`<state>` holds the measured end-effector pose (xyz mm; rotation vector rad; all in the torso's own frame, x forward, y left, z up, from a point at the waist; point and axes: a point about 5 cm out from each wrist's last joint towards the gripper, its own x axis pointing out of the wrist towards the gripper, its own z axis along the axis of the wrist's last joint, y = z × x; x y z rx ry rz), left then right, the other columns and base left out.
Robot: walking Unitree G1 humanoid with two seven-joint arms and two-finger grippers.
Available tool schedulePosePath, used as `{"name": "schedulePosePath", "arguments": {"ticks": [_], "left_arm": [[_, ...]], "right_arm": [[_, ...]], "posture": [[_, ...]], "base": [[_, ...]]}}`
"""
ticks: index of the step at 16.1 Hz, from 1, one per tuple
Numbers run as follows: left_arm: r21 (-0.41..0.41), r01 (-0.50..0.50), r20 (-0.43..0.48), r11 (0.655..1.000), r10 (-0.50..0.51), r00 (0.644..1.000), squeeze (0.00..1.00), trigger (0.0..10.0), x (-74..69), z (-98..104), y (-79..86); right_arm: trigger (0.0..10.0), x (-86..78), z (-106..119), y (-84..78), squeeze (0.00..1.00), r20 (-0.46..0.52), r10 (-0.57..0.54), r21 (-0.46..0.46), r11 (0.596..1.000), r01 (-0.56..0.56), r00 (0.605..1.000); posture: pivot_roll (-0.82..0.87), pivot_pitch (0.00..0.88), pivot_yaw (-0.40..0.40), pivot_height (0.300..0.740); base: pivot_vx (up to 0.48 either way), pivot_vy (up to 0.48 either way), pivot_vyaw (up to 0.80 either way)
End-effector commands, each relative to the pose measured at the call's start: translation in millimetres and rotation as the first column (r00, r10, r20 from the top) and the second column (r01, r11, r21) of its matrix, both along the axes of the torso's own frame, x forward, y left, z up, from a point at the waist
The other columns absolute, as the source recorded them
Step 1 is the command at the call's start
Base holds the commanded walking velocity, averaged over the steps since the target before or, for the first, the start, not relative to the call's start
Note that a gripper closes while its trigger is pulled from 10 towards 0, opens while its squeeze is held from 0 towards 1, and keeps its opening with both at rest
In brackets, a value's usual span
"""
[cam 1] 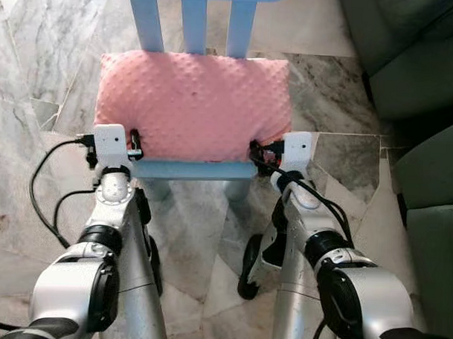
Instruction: Move the pillow to the sofa
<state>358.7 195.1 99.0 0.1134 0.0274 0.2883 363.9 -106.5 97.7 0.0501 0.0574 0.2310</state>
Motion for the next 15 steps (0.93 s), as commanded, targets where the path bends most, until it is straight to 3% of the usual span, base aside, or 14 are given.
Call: {"name": "schedulePosePath", "arguments": {"ticks": [1, 15], "left_arm": [[-0.012, 0.003, -0.086, 1.000, -0.004, 0.996, 0.00, 0.0, -9.9, -21.5, -3.0], [0.004, -0.031, -0.102, 1.000, 0.031, 0.994, 0.00, 0.0, -13.7, -27.0, -1.0]], "right_arm": [[0.0, -7.2, -14.6, 3.9, 0.00, -0.066, 0.017, 0.011, 1.000, -0.016, 0.998], [0.0, -5.2, -15.9, -0.9, 0.00, -0.105, 0.014, 0.017, 1.000, -0.012, 0.994]], "posture": [[0.08, 0.471, -0.070, 0.495], [0.07, 0.423, -0.090, 0.495]], "base": [[0.000, 0.000, 0.00], [0.000, 0.000, 0.00]]}}
